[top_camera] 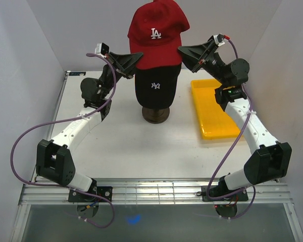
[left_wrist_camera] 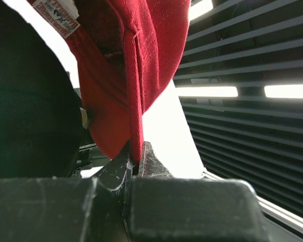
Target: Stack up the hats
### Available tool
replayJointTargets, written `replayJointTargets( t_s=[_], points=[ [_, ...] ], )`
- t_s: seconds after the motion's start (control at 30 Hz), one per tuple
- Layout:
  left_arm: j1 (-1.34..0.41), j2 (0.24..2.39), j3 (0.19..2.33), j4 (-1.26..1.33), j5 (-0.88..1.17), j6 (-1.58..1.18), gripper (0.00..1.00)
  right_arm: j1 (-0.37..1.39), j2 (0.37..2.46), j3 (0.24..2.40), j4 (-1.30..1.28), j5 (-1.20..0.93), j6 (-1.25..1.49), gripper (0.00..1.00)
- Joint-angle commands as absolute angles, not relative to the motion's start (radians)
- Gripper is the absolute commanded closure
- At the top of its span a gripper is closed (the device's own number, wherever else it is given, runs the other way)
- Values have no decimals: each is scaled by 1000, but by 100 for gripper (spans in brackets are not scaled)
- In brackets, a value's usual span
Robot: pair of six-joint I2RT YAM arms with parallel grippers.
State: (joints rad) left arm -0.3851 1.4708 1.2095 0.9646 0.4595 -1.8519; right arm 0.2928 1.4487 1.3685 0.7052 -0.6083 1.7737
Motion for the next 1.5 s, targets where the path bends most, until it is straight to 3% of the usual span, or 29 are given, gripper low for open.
replayJointTargets(
  t_s=[0.0,0.67,1.47],
  points=[
    [-380,1405,1175,957,460,-1852,100,305,1421,1391,795,-604,1786,68],
    [-364,1374,1086,974,505,-1865,100,305,1344,1212,861,-623,1787,69],
    [-336,1462,1045,1163,730,-1904,100,305,1304,1097,925,-647,1773,69]
  ],
)
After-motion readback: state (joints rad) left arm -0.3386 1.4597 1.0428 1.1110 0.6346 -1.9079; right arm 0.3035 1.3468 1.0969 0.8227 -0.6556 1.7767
